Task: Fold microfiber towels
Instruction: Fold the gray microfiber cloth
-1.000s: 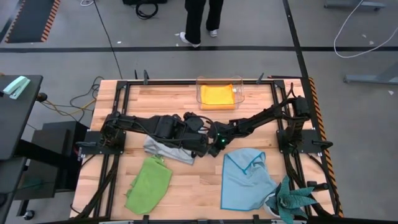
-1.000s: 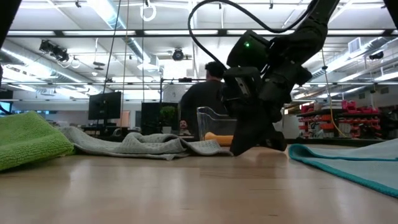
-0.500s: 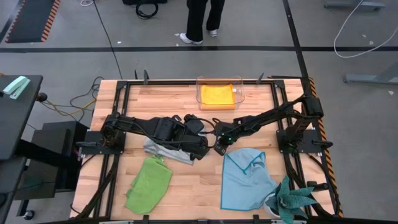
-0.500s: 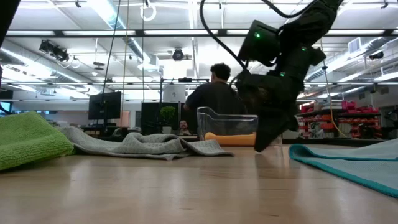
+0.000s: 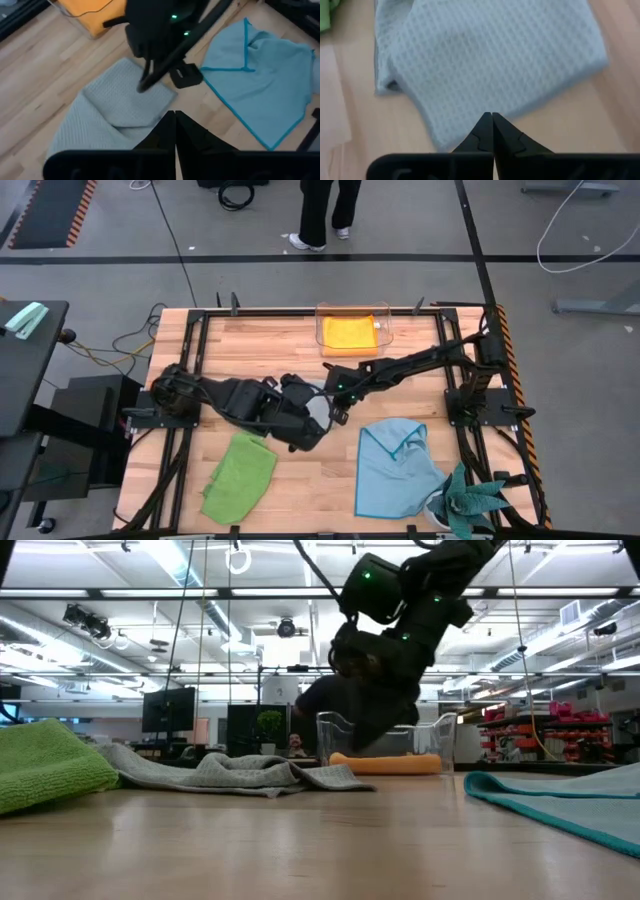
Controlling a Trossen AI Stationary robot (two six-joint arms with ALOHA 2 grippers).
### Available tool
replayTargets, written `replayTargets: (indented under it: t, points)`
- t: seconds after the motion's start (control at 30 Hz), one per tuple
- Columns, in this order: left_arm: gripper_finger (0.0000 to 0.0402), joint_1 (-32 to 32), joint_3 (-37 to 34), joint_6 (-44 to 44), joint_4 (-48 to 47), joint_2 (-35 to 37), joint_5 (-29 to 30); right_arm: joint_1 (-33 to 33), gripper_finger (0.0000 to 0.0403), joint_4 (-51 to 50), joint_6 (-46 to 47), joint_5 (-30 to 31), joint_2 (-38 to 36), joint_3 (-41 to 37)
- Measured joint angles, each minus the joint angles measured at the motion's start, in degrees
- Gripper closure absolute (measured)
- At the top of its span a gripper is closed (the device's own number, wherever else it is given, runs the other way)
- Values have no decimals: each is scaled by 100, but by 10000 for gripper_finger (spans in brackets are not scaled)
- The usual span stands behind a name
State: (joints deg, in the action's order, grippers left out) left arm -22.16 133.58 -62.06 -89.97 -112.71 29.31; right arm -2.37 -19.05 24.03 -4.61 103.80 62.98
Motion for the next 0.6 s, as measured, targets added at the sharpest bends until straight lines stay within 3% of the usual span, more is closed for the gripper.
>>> replayTargets:
  t: [0.37, 0.6]
  points:
    - [367, -505, -2, -205, -3, 130, -123, -67, 403, -173, -303, -145, 597, 153]
    - [380, -634, -2, -442, -5, 143, -130, -15, 403, -169, -325, -120, 624, 155]
